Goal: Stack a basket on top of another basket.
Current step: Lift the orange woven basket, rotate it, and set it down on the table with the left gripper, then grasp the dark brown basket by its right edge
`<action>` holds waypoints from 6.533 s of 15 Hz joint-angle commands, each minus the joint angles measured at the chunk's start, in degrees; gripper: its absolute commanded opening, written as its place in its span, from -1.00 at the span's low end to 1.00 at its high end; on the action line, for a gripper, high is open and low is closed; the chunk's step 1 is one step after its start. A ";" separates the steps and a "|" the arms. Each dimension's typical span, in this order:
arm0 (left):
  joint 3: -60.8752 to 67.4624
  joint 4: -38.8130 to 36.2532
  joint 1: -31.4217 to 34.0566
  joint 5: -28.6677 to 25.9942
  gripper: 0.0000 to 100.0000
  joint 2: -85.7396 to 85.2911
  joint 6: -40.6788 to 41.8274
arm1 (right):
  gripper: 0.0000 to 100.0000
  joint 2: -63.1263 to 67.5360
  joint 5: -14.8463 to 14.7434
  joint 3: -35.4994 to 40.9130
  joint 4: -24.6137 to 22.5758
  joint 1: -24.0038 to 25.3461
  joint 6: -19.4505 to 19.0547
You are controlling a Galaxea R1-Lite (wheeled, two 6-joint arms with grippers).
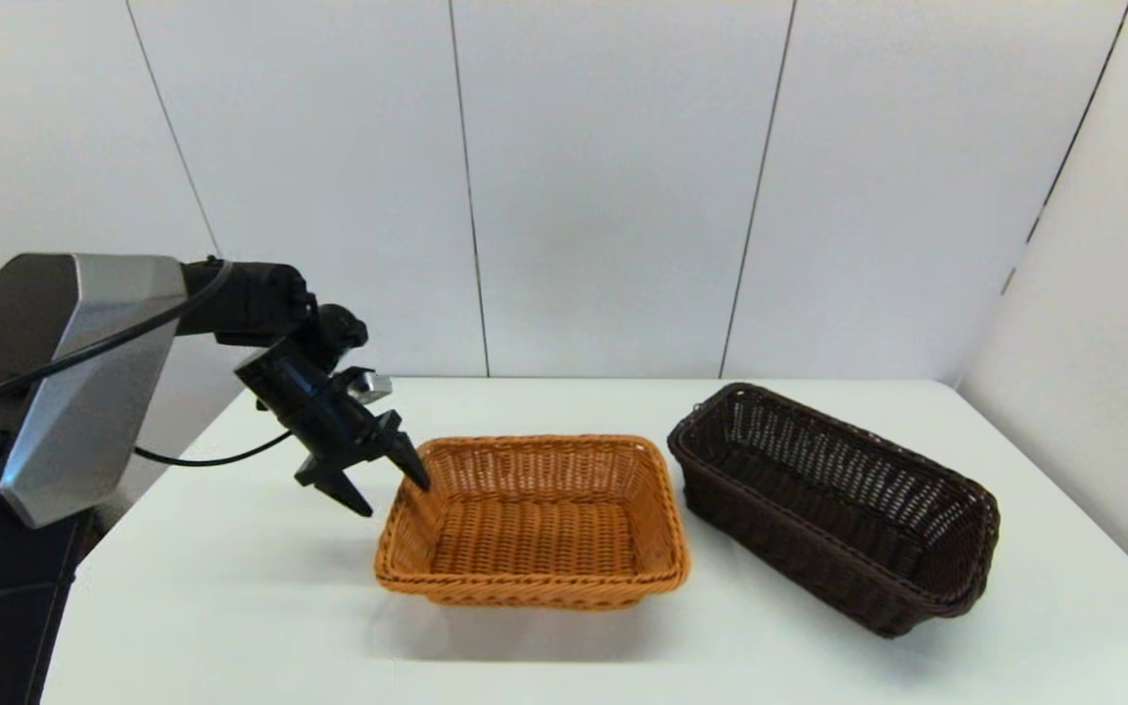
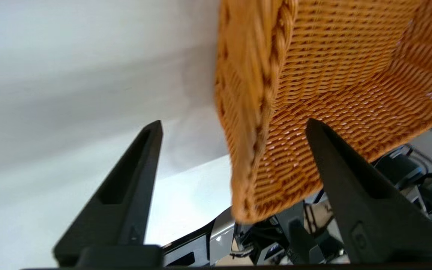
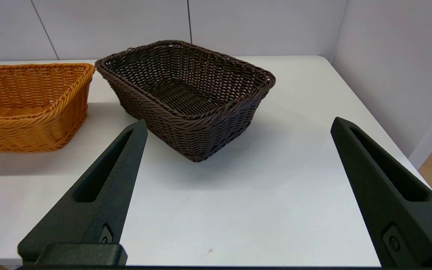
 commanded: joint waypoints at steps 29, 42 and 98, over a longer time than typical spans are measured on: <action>58.51 -3.83 5.35 13.26 1.00 -131.03 6.54 | 1.00 0.07 -0.01 0.01 -0.02 -0.02 0.00; 111.51 -68.52 5.79 35.67 1.00 -137.27 8.47 | 1.00 0.07 -0.01 0.01 -0.02 0.07 0.00; 112.65 -64.57 5.79 31.27 1.00 -137.27 2.50 | 1.00 13.52 -2.12 -40.07 29.51 -0.11 -0.79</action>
